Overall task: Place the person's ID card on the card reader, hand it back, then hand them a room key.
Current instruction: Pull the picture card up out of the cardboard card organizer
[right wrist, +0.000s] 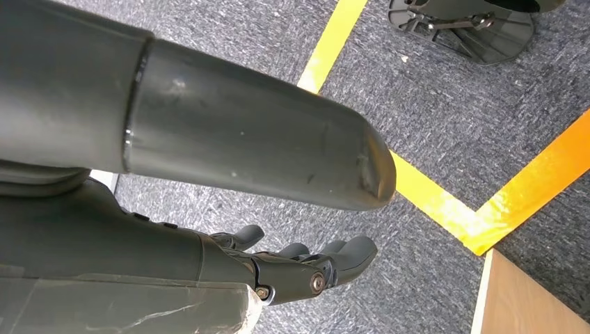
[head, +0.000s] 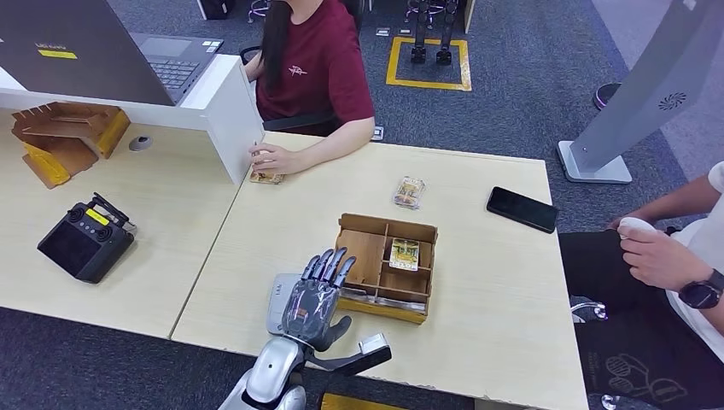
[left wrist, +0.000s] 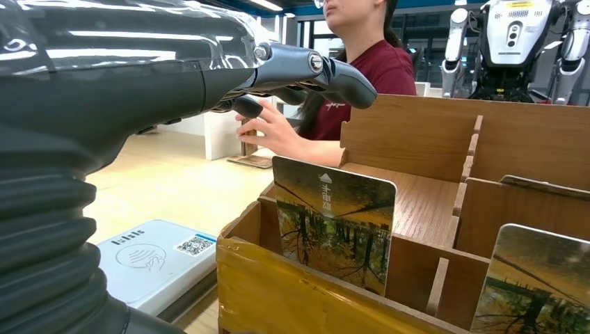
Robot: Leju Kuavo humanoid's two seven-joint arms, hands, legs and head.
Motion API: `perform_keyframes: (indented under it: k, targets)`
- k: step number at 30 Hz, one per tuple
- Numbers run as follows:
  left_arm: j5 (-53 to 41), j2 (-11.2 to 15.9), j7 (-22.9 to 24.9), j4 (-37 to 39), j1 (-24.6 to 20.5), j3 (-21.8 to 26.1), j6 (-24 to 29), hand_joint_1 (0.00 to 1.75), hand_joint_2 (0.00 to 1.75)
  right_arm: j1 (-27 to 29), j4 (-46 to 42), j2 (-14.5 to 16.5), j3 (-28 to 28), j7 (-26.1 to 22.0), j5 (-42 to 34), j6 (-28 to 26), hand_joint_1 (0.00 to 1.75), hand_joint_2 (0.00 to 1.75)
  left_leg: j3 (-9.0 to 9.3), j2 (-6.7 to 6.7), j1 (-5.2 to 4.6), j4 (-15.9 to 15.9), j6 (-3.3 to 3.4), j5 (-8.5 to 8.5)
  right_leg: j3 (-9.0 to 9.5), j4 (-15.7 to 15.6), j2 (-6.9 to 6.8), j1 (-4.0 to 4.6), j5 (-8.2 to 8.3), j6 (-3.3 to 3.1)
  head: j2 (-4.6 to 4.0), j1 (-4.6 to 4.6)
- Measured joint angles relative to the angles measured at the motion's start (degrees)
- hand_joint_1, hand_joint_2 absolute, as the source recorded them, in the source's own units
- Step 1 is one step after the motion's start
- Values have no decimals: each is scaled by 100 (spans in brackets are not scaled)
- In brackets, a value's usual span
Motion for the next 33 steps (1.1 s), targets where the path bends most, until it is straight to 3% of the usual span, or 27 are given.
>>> perform_keyframes:
  k: [1,33]
  targets:
    - [11,0,-9,8,-6,1,-1,175,175,-1,0,0,1,1,0,-2,0,0,0,0,0,0,0,0,0,0,0,0,0,0,0,0]
    - [375,-12,-247,63,-66,28,-17,175,175,0,0,0,105,7,0,-5,0,0,6,0,0,0,0,0,7,0,0,0,0,0,0,1]
